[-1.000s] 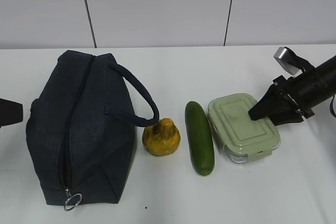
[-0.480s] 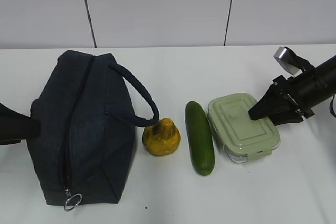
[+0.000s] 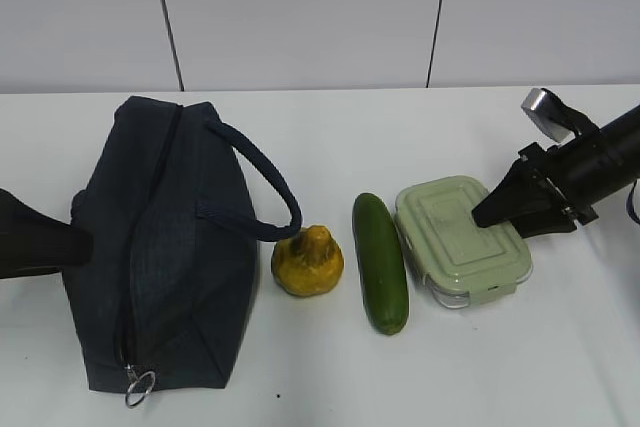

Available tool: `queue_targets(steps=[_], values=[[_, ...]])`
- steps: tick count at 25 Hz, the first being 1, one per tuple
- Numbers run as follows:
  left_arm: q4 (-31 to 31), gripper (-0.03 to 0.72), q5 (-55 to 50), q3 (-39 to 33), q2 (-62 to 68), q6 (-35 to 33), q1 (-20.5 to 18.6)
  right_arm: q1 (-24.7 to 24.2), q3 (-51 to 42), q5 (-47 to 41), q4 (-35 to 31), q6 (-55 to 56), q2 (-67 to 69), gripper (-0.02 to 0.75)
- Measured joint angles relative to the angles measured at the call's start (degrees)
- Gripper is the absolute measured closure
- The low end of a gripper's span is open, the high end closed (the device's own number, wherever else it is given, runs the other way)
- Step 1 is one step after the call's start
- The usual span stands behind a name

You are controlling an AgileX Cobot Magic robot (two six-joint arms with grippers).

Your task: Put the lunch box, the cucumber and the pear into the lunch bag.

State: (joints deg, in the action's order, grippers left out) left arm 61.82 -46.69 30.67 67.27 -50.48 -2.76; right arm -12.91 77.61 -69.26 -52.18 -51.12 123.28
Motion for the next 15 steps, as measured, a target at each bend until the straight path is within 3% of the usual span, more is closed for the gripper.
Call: queue_targets(steps=[9,12,15], values=[[0.4,0.688,-0.8,0.0,0.6,0.0,0.0,0.0,0.0,0.0,0.0,0.0,0.0,0.343],[1.6,0.688,-1.8,0.0,0.6,-0.1,0.0,0.0,0.0,0.0,0.0,0.0,0.0,0.343],[2.7,0.594,-2.5,0.0,0.6,-0.2,0.0,0.0,0.0,0.0,-0.1,0.0,0.0,0.343]])
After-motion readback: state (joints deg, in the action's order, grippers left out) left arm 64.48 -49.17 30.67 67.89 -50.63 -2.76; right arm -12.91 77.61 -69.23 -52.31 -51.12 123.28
